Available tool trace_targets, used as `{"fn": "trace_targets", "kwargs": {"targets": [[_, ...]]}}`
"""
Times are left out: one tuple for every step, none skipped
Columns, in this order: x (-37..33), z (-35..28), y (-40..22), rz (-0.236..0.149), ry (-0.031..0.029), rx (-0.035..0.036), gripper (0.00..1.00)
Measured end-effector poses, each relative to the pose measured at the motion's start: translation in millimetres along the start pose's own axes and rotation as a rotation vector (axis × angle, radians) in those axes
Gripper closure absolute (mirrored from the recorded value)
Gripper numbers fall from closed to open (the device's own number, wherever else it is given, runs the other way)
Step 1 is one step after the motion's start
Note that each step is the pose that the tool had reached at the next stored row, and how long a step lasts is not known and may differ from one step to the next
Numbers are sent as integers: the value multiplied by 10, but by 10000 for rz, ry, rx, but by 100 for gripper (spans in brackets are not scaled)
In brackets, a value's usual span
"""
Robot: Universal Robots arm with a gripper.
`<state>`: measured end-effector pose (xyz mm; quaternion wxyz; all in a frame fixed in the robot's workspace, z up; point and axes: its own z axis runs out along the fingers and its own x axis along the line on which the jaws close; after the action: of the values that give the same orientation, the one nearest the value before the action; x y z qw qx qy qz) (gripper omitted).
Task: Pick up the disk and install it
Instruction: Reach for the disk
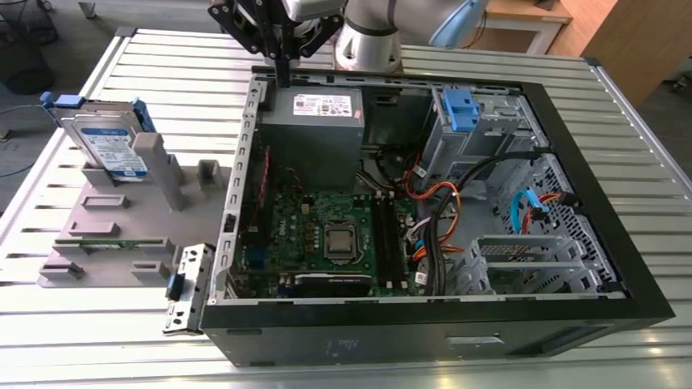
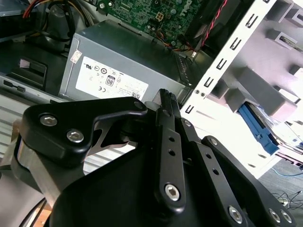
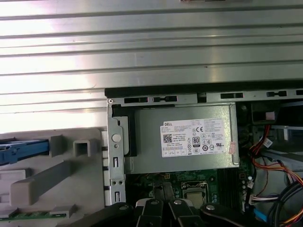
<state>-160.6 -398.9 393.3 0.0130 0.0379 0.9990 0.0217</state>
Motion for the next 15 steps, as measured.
{"fn": "trace_targets", "kwargs": {"targets": [[3, 0, 0, 0, 0, 0, 89], [7, 0, -1, 0, 0, 0, 89], [10, 0, -1, 0, -1, -1, 89], [12, 0, -1, -1, 0, 0, 89], [17, 0, -1, -1, 0, 0, 89], [18, 0, -1, -1, 0, 0, 89], [19, 0, -1, -1, 0, -1, 89], [20, 0, -2, 0, 0, 0, 89], [23, 0, -2, 0, 0, -1, 89], [25, 0, -2, 0, -1, -1, 89], [28, -1, -2, 0, 0, 0, 89], [30, -1, -2, 0, 0, 0, 89], [33, -1, -2, -1, 0, 0, 89], [35, -1, -3, -1, -1, -1, 89], [36, 0, -3, -1, -1, -1, 89]]}}
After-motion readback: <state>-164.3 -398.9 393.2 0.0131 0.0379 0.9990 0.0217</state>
